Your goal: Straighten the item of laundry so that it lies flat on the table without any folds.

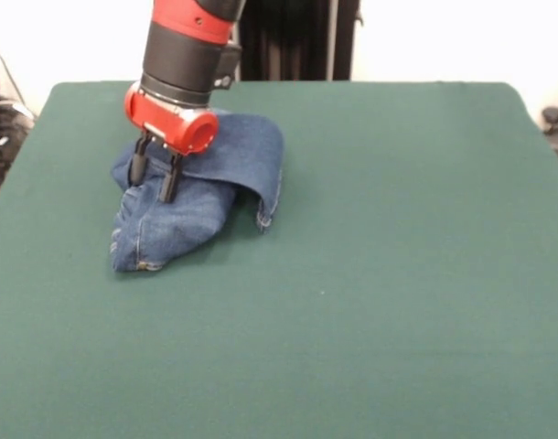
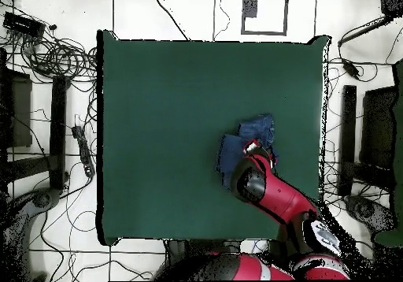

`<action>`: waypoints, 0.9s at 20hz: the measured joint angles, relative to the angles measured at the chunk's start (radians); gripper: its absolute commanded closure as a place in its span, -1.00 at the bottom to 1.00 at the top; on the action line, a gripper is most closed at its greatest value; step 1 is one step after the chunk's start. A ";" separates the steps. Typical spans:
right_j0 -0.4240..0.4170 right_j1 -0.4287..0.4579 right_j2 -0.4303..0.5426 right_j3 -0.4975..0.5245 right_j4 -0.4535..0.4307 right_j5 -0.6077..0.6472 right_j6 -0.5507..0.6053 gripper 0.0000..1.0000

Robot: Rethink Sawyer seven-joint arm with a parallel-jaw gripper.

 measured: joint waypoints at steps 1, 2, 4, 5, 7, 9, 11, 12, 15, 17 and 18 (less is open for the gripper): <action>-0.010 0.003 0.008 -0.004 -0.017 0.000 0.000 -1.00; -0.014 0.004 0.011 -0.006 -0.022 -0.001 0.000 -1.00; -0.040 0.022 0.026 -0.025 -0.062 -0.007 0.000 -1.00; -0.054 0.038 0.033 -0.042 -0.089 -0.017 0.000 -1.00; -0.066 0.052 0.037 -0.062 -0.129 -0.038 0.000 -1.00; -0.078 0.062 0.038 -0.085 -0.183 -0.070 0.000 -1.00; -0.081 0.066 0.038 -0.092 -0.200 -0.079 0.000 -1.00; -0.088 0.077 0.038 -0.112 -0.234 -0.101 0.000 -1.00; -0.098 0.094 0.039 -0.137 -0.253 -0.122 0.000 -1.00; -0.103 0.114 0.042 -0.162 -0.270 -0.143 0.000 -1.00; -0.106 0.123 0.044 -0.174 -0.278 -0.154 0.000 1.00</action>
